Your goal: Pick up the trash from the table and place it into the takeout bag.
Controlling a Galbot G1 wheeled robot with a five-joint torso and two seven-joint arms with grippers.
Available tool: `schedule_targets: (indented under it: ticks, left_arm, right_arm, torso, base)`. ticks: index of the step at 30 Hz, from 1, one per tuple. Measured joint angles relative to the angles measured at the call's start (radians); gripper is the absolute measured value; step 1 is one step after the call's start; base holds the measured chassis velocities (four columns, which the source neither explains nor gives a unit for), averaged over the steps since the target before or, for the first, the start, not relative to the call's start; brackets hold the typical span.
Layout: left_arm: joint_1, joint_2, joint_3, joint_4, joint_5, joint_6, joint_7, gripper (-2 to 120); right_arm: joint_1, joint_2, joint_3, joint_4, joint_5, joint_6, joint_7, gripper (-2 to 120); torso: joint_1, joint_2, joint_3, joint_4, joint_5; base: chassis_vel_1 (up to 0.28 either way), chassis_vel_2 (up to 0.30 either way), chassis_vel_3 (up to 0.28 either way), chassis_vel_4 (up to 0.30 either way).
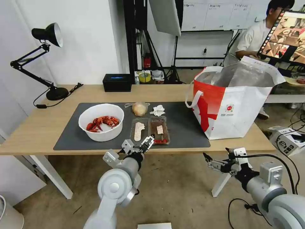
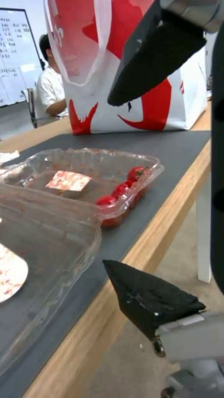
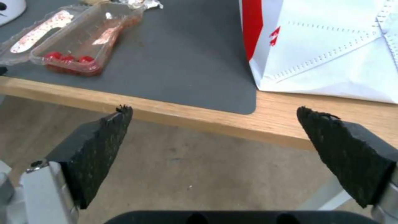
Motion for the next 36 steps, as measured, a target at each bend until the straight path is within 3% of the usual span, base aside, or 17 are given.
schedule_targets:
  ticks: [36]
  left_arm:
    - [-0.036, 0.005, -0.013, 0.036, -0.028, -0.014, -0.019, 100]
  right_arm:
    - [-0.017, 0.028, -0.009, -0.008, -0.027, 0.014, 0.0, 100]
  torso:
    - [0.0, 0.0, 0.0, 0.0, 0.0]
  base:
    - [0.0, 0.0, 0.0, 0.0]
